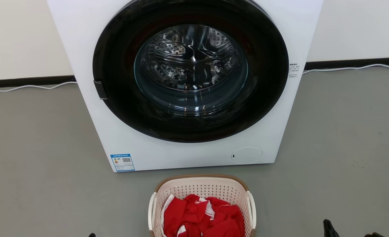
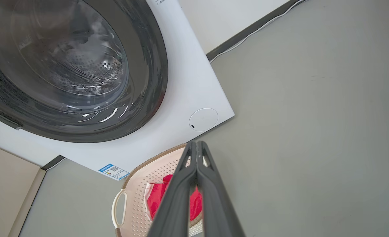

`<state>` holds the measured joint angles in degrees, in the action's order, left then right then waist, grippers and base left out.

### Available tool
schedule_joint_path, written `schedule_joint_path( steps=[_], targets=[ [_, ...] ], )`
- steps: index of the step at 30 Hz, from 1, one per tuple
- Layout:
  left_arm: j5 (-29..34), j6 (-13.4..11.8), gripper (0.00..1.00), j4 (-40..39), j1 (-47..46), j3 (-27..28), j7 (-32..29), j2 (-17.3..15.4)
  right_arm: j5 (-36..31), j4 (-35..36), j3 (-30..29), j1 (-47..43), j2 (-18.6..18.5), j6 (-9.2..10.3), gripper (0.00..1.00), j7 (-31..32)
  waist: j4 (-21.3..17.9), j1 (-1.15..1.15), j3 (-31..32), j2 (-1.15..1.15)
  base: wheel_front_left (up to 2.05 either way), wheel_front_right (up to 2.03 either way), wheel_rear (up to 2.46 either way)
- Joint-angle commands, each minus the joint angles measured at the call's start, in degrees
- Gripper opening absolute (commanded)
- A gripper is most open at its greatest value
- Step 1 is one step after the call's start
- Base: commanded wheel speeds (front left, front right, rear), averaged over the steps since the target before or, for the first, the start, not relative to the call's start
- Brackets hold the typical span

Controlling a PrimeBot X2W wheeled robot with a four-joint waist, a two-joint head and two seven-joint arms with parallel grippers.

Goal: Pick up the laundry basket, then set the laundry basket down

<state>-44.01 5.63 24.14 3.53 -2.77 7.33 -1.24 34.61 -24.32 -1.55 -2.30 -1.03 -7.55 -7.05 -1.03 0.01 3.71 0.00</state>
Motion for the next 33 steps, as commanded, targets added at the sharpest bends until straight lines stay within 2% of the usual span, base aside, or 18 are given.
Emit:
schedule_joint_path(
  steps=[1,33],
  targets=[
    [-1.9,0.6,0.0,-1.8,-3.1,1.2,-0.4,-0.8,2.3,1.9,-0.1,2.6,-0.9,0.02,0.0,0.5,0.0,-0.01,-0.1,0.0,0.0,0.0,0.0],
    [-19.9,1.1,0.0,-5.0,-5.7,4.3,-5.6,-1.1,23.8,5.1,-2.0,4.9,-1.3,0.04,0.0,5.6,0.4,-0.01,-1.6,0.0,0.0,0.0,0.0]
  ],
)
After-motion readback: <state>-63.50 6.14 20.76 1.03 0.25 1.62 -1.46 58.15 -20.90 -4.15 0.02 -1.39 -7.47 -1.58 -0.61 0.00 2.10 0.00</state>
